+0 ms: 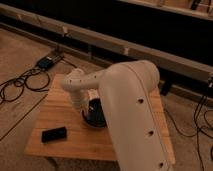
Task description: Drag the ceramic bowl in a circle
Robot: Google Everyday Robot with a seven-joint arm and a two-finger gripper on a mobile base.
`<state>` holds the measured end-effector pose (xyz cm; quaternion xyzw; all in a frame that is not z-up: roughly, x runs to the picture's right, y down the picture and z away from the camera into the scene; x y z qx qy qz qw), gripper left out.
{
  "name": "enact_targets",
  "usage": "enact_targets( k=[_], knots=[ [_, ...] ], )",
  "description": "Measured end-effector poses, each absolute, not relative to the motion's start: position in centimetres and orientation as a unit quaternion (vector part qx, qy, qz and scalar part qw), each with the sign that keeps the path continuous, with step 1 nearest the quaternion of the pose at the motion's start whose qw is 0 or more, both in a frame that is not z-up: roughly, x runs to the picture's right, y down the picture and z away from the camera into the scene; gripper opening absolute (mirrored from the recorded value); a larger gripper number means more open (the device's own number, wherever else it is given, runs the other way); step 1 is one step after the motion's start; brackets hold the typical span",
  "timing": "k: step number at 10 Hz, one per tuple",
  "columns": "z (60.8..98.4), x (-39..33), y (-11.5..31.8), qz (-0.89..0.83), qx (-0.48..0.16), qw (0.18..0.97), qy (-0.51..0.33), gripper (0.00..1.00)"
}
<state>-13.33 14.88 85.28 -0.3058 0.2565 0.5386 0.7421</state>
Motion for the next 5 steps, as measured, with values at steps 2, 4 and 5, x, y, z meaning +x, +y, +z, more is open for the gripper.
enact_targets(
  k=[2,4,5],
  knots=[
    [85.2,-15.2,13.5,0.531,-0.316,0.749,0.239,0.0],
    [84.4,-17.7,13.1,0.523,-0.339,0.749,0.224,0.0],
    [83.7,-18.5,13.5,0.521,-0.352,0.745,0.223,0.0]
  ],
)
